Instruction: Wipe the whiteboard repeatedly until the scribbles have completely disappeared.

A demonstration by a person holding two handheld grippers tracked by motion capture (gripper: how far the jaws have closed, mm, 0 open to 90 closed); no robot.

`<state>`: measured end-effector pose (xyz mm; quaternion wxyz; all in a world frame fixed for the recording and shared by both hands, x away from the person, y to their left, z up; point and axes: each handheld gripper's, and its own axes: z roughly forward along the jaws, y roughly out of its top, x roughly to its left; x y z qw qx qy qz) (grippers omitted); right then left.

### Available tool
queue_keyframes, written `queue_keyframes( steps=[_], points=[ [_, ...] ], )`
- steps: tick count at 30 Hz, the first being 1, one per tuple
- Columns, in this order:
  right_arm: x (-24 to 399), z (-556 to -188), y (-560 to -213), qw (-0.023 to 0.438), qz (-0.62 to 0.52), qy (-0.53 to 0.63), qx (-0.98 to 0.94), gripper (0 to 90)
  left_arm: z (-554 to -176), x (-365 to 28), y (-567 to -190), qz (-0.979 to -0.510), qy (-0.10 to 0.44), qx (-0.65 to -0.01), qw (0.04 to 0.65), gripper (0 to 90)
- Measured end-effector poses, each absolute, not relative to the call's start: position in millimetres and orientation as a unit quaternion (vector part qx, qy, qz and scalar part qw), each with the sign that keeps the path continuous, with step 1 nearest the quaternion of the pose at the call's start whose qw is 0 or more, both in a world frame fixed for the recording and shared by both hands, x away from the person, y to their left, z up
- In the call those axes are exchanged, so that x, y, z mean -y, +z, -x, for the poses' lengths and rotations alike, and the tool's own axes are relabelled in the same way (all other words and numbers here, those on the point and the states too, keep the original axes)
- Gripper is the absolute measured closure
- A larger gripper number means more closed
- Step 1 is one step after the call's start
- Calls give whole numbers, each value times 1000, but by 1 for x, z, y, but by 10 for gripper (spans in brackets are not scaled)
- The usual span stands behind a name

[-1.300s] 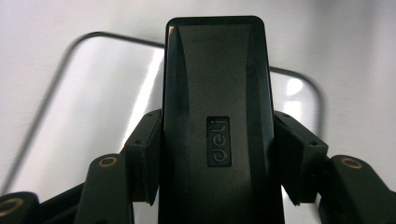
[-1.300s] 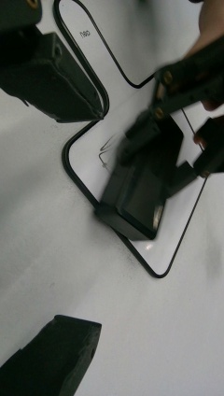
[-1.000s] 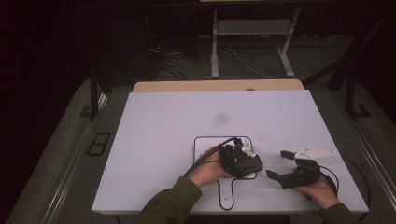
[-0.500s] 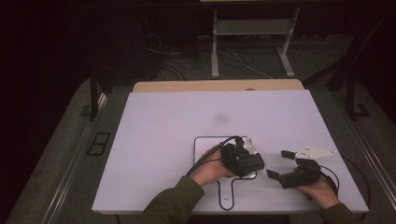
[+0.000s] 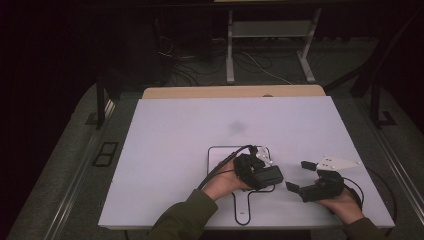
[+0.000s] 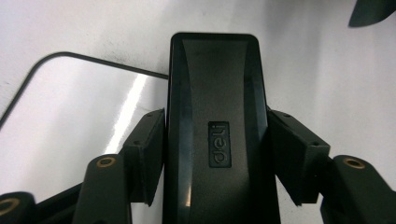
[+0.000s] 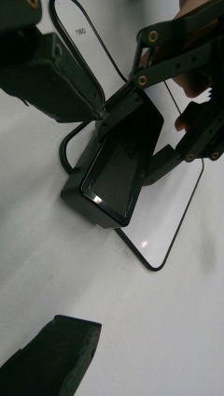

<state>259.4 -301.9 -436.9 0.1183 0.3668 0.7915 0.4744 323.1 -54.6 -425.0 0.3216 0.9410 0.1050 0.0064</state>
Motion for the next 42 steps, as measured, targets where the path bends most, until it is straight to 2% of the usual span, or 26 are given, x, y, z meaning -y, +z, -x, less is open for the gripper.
queue_keyframes(
  steps=[9,20,32,42],
  points=[
    [302,-259,-437,119,-367,475,-791,0,-310,59,-423,-949,29,-77,305,403],
    [302,-259,-437,121,-368,476,-790,0,-324,57,-423,-950,66,-87,293,404],
    [302,-259,-436,121,-368,475,-790,0,-320,54,-424,-950,36,-83,300,403],
    [301,-259,-437,123,-368,475,-790,0,-343,52,-425,-946,56,-116,297,403]
  ],
)
